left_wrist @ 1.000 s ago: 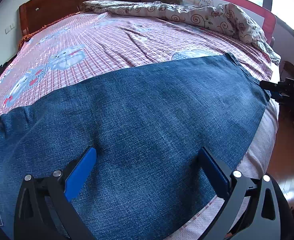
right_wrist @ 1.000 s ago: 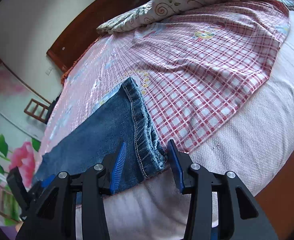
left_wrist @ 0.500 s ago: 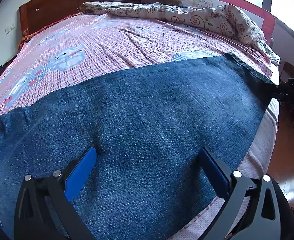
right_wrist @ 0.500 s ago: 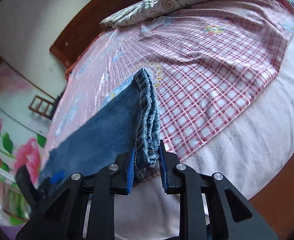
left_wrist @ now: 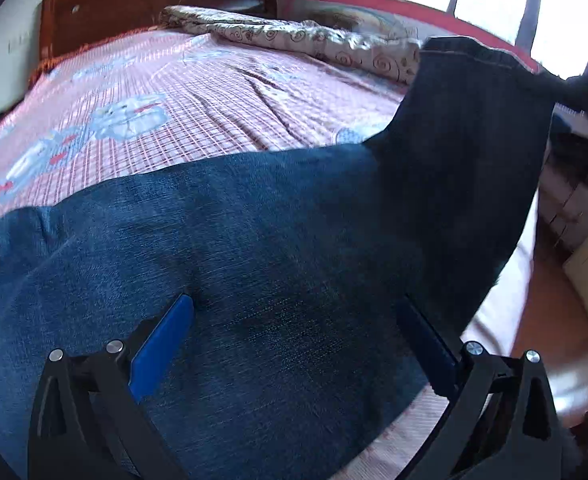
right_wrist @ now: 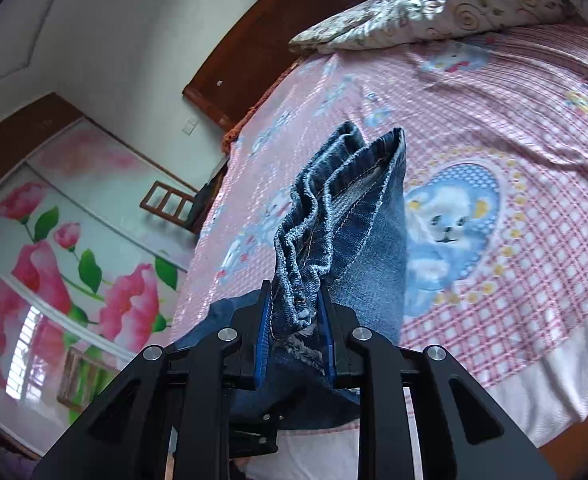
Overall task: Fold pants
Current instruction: 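Lift the hem with the right tool and fold it toward the left tool, then lay the hem onto the jeans beside the back pocket and open the right tool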
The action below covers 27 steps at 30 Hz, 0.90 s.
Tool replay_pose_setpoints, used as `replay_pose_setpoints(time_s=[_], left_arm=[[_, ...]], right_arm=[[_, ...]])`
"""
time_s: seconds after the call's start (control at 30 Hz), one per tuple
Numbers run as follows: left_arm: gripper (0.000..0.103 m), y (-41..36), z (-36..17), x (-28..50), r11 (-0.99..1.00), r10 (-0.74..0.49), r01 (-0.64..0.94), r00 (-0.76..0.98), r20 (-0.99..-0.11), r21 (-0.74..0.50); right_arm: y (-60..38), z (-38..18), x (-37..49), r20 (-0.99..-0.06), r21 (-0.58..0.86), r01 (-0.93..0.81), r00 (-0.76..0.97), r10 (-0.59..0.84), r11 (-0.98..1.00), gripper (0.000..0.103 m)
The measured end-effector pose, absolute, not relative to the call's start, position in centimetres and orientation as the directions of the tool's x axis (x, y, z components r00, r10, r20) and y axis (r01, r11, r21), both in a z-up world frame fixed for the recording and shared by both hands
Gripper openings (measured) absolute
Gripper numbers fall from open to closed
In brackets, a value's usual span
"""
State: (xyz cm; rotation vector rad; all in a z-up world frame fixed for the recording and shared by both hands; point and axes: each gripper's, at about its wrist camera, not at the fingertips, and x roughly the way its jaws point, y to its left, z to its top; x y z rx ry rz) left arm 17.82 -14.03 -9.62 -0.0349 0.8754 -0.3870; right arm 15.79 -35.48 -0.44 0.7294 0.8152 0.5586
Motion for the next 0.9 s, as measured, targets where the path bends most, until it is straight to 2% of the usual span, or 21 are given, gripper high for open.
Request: replay_pose_setpoints(time_s=[0.1,0.23,0.4,0.5,0.57,0.67,0.7,0.77,0.9], left_arm=[[0.101,-10.1,-8.0,16.9,0.933,-0.36,0.244,0.607,-0.708,-0.266],[0.101,-4.3,-6.8,14.9,0.966,-0.256,0.152,0.661,-0.706,-0.208],[0.101,4.1,-7.6,12.9,0.985,-0.067,-0.076,0.653,-0.754,-0.154],[0.101,7.4,-9.0,12.1,0.974,-0.031,-0.156,0.623,-0.782,-0.163],[0.101,7.7,-9.8,11.6,0.98,-0.045,-0.122,0.639,-0.768,-0.159],[0.101,6.3,-10.9,11.7,0.995,0.024,-0.093,0.64,-0.768,-0.046],[0.101,6.1,-11.2,11.6,0.995,0.035,-0.09,0.649,-0.76,-0.032],[0.101,6.7,-11.3,11.2,0.993,0.012,-0.092,0.672,-0.74,-0.067],[0.101,9.0,-11.0,10.5,0.969,-0.099,-0.085,0.721,-0.685,-0.23]], right_arm=[[-32.1,1.0,16.4,-0.438,0.751,-0.227,0.532,0.725,0.62,0.021],[-27.2,1.6,17.1,-0.426,0.754,-0.278,0.481,0.766,0.595,0.021],[-19.9,0.7,16.7,-0.419,0.769,-0.33,0.388,0.821,0.548,0.021],[-15.5,-1.5,16.4,-0.45,0.77,-0.333,0.323,0.833,0.545,0.021],[-12.9,-3.9,16.1,-0.484,0.772,-0.318,0.269,0.833,0.551,0.021],[-9.5,-8.3,15.7,-0.609,0.708,-0.303,0.196,0.769,0.638,0.021],[-9.4,-9.1,15.6,-0.606,0.711,-0.296,0.202,0.77,0.638,0.02],[-9.5,-8.5,15.6,-0.599,0.724,-0.269,0.212,0.772,0.635,0.02],[-7.6,-4.5,14.6,-0.599,0.66,-0.4,0.23,0.767,0.636,0.02]])
